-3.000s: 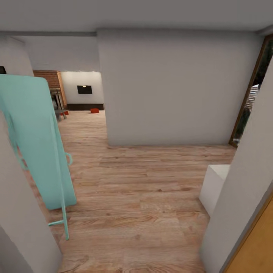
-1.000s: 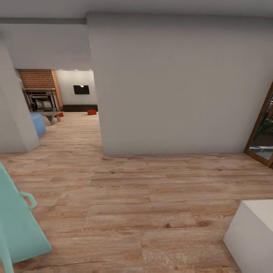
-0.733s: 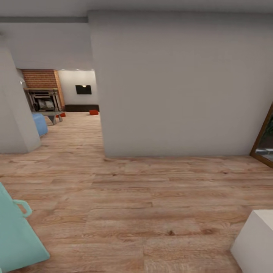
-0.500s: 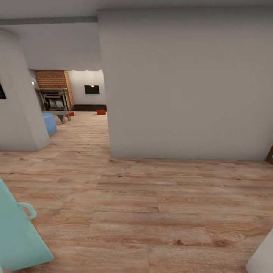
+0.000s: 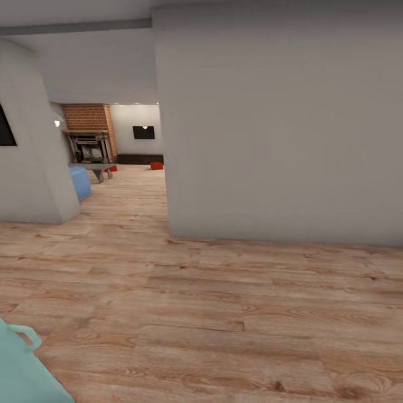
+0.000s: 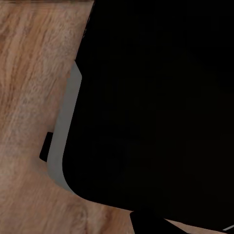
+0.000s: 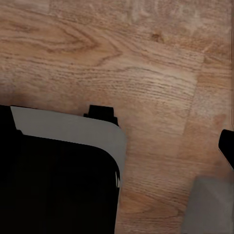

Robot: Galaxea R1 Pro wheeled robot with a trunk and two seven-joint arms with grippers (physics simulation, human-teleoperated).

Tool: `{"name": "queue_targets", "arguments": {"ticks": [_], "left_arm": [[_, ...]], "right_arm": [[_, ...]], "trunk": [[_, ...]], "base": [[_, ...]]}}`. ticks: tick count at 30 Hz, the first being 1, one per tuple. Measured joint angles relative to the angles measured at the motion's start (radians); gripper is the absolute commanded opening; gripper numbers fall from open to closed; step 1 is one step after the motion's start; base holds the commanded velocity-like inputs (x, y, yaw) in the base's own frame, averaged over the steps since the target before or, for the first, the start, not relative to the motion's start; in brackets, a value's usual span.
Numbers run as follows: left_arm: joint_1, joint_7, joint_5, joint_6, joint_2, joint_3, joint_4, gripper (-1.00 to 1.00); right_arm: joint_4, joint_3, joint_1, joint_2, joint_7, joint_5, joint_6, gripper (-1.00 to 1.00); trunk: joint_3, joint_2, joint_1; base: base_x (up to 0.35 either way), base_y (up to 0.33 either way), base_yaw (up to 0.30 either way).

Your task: Move the two storage containers from the living room to the garage. In the garage, place one container on the floor and stack the other container on top of it (either order is fine).

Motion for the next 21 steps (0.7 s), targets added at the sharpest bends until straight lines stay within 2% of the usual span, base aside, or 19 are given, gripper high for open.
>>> {"name": "queue_targets", "arguments": {"ticks": [21], "left_arm": [[0.000,0.000,0.001,0.001,0.001,0.000,0.000,1.00]], "right_arm": [[0.000,0.000,0.000,0.003,0.000,0.000,0.001,1.00]], "trunk": [[0.000,0.000,0.000]], "base": [[0.326,0.000,0.000]]}}
